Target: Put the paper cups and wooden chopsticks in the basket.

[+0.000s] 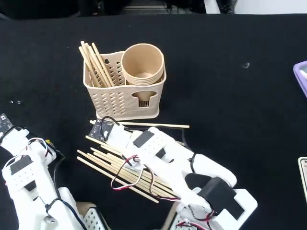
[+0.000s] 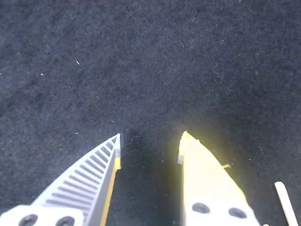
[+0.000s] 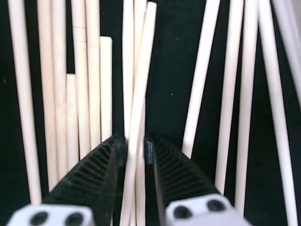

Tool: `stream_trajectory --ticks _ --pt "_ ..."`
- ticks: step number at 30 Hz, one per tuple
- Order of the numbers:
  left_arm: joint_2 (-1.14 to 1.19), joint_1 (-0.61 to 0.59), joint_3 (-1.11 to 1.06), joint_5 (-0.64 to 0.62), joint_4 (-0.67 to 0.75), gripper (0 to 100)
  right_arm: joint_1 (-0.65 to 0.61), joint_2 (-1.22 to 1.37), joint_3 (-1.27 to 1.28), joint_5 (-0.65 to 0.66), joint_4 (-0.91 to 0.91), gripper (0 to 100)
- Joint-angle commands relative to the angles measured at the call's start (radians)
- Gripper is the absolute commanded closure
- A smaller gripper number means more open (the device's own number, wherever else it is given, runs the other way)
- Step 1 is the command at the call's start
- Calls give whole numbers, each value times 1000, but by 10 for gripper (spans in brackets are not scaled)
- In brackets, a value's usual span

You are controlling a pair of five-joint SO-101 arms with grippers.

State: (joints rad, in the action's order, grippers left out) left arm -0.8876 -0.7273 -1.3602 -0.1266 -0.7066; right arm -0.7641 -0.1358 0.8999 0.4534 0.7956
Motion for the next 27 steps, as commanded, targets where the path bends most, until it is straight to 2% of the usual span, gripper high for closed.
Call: stream_trajectory --ticks 1,12,27 --pt "-14 5 22 2 20 795 3 -21 -22 6 11 987" --pt "-14 7 22 2 20 795 32 -292 -10 5 167 984" --pt "-14 5 22 2 20 795 17 -294 35 -2 135 983"
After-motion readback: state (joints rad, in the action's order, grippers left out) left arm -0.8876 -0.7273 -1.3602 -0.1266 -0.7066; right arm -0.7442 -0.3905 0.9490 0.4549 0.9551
